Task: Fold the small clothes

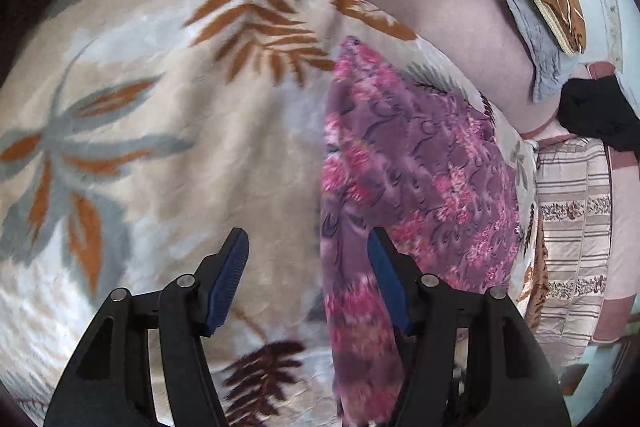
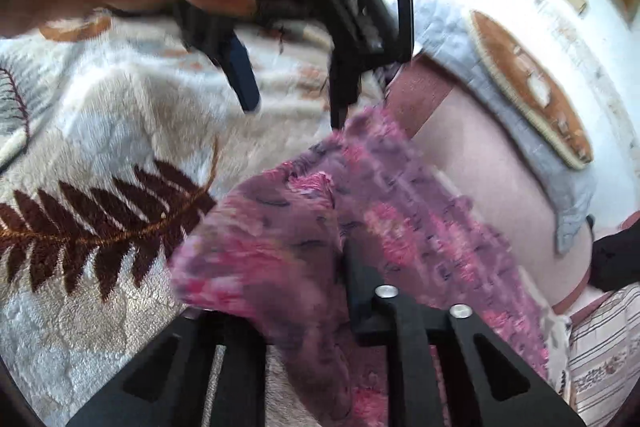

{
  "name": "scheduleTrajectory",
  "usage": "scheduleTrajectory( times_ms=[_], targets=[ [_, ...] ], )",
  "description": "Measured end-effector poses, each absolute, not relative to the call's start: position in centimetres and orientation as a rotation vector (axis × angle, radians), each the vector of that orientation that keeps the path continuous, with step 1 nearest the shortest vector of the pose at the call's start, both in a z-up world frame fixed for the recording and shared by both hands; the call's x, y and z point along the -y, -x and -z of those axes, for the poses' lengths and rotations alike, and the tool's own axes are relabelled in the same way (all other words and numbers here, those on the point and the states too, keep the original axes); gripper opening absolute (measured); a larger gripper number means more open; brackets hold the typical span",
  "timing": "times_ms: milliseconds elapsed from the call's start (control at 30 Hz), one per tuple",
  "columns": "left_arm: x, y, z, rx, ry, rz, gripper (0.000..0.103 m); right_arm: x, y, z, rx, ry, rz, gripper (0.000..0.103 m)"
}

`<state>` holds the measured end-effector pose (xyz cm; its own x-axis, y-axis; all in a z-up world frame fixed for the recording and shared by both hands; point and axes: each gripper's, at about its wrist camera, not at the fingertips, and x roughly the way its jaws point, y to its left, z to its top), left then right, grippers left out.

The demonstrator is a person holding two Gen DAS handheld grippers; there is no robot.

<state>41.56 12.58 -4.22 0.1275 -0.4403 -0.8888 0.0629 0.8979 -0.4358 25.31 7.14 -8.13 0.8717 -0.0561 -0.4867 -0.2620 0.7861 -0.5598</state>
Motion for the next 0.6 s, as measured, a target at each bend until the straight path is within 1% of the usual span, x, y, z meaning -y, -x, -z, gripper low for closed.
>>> scheduleTrajectory(
  times_ms=[67,233,333,367,400,433,467,500,600],
  targets=[
    [-11.5,-42.2,4.4,-1.408,0.311,0.380,0.064,-6.9,-24.7,7.7,-0.475,0.650,-0.116,0.006],
    [-8.4,-43.7,5.8,-1.467,0.283,0.362,0.065,-5.3,-24.5,6.5,-0.439,0.565,-0.125,0.005],
    [-7.0,-43.8,5.6,-1.437,0.274,0.376,0.063,-4.4,-24.0,5.6,-0.422,0.520,-0.128,0.005],
    [-6.6,-43.7,5.5,-1.432,0.284,0.389,0.055,-4.1,-23.9,5.5,-0.419,0.510,-0.130,0.005],
    [-6.3,-43.7,5.4,-1.433,0.299,0.404,0.029,-3.7,-23.8,5.2,-0.415,0.500,-0.133,0.005],
    [-5.8,-43.7,5.3,-1.444,0.306,0.418,0.018,-3.3,-23.6,5.0,-0.411,0.494,-0.133,0.005],
    [-5.5,-43.6,5.1,-1.448,0.303,0.417,0.014,-3.1,-23.5,4.8,-0.407,0.489,-0.133,0.005],
    [-5.1,-43.5,4.7,-1.436,0.288,0.407,0.012,-2.6,-23.3,4.6,-0.403,0.482,-0.131,0.005],
    [-3.7,-42.8,2.8,-1.385,0.230,0.404,0.011,-1.4,-22.7,3.9,-0.394,0.445,-0.123,0.005]
  ],
)
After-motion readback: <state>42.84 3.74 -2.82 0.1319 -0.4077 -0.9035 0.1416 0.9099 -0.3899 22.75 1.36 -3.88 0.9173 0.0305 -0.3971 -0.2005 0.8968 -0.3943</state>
